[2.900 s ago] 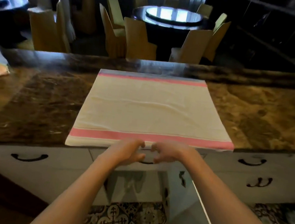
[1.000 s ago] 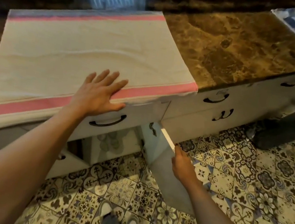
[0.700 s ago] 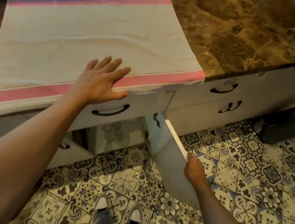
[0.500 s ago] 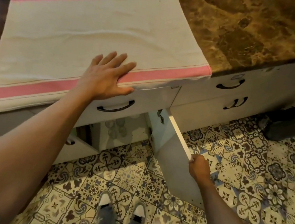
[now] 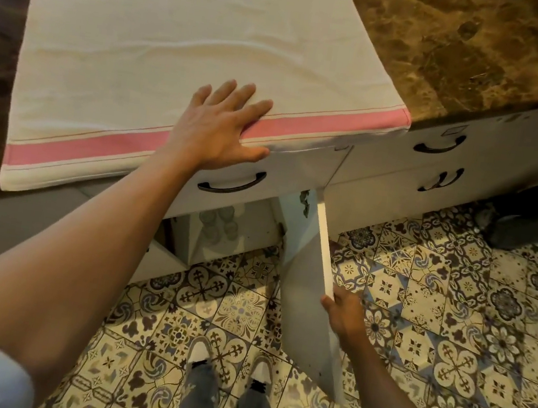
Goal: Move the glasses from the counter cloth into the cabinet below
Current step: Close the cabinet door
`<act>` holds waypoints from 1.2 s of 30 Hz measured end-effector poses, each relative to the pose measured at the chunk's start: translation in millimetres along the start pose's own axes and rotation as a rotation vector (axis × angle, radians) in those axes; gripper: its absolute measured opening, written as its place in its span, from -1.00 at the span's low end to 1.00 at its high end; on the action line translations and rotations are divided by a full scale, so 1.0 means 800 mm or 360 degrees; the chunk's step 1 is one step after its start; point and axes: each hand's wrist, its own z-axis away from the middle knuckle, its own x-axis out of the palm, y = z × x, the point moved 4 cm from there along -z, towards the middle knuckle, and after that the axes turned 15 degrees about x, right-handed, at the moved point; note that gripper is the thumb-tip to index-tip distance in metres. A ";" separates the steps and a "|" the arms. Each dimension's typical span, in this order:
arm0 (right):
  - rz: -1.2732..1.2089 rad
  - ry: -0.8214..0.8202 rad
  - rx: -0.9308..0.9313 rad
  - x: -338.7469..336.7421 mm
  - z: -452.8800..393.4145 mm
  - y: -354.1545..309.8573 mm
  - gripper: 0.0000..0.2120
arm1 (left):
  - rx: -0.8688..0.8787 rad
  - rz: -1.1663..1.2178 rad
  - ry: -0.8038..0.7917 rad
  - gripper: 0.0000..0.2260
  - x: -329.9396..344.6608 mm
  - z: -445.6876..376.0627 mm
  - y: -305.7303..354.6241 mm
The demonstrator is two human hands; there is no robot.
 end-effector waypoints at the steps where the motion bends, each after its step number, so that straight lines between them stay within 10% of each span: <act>1: -0.0036 -0.0019 0.0021 0.009 0.006 -0.005 -0.87 | -0.0003 -0.0002 0.0003 -0.25 0.000 0.001 0.000; 29: -0.0603 -0.0091 0.0438 0.230 0.028 -0.192 -0.69 | -0.0126 -0.0056 -0.0118 -0.24 -0.014 0.206 -0.113; 36: -0.1007 -0.0559 0.0528 0.281 0.060 -0.188 -0.69 | -0.0120 -0.0056 -0.0085 -0.23 -0.015 0.208 -0.117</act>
